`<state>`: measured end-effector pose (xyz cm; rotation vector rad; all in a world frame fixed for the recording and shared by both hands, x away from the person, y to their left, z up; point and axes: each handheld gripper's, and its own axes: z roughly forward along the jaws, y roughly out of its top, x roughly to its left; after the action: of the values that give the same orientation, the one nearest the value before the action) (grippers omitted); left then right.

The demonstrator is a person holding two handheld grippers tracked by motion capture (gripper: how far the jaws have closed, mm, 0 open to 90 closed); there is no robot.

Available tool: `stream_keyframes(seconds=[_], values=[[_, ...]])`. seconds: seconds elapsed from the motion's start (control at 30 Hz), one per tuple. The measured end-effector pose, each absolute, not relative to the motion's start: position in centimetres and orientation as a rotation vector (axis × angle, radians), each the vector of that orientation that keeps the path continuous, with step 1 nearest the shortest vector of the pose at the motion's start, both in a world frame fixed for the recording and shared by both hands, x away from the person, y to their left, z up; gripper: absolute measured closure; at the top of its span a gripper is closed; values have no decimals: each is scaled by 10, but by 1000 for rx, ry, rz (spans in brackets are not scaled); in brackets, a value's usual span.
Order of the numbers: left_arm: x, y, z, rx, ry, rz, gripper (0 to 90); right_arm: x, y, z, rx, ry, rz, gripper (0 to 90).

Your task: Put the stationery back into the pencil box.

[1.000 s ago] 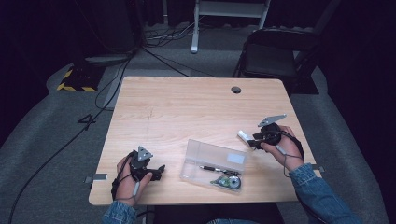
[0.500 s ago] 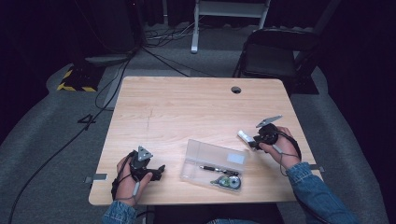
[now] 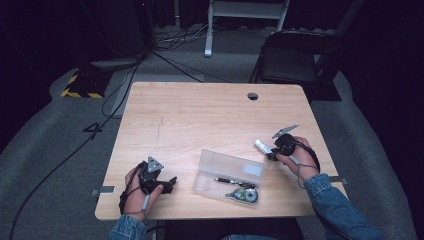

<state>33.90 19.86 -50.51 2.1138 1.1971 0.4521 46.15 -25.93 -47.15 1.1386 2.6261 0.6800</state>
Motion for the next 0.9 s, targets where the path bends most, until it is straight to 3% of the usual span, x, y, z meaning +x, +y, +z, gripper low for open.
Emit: stream_keyframes(seconds=[0.9], values=[[339, 199, -505, 2115, 1198, 450, 115, 460, -260, -459, 1158, 2615, 700, 717]])
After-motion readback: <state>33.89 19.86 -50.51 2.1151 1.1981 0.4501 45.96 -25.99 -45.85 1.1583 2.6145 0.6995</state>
